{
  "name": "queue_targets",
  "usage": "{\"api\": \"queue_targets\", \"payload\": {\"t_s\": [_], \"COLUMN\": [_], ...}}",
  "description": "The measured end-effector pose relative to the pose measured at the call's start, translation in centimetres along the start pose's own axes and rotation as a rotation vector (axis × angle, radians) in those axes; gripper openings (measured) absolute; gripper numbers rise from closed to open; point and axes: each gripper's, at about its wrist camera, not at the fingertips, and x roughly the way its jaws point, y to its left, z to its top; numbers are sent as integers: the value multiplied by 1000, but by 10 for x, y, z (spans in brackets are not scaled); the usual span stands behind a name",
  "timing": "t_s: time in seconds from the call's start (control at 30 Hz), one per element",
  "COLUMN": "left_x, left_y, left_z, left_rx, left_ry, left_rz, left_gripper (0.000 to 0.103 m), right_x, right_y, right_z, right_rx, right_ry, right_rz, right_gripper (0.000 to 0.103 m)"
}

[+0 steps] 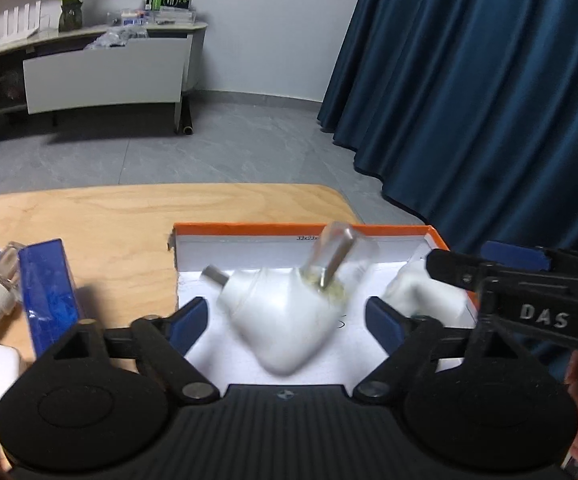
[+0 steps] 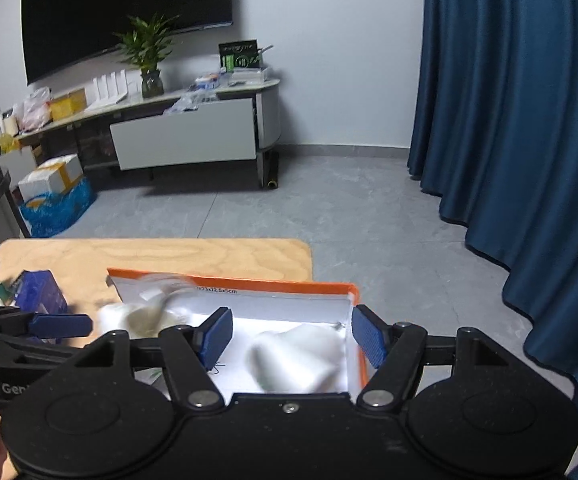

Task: Organize rigid objects
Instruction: 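Lower both adapters into the white box and open both grippers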

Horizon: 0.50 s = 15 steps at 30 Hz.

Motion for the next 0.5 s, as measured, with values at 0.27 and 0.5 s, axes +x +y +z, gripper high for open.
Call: {"api": "queue_targets", "payload": {"t_s": [0.27, 0.5], "left_x": [-37, -71], "left_y": [-6, 10], "left_z": [-2, -15], "left_rx": [26, 7], "left_ry": [-30, -22], "left_rz": [30, 109], "left_gripper": [92, 92], "right_x": [-40, -66], "right_y": [11, 36], "right_z": [-5, -18], "right_rx": [15, 35], "right_ry": [-33, -26], "right_rz": [-8, 41], "right_gripper": [80, 80]}}
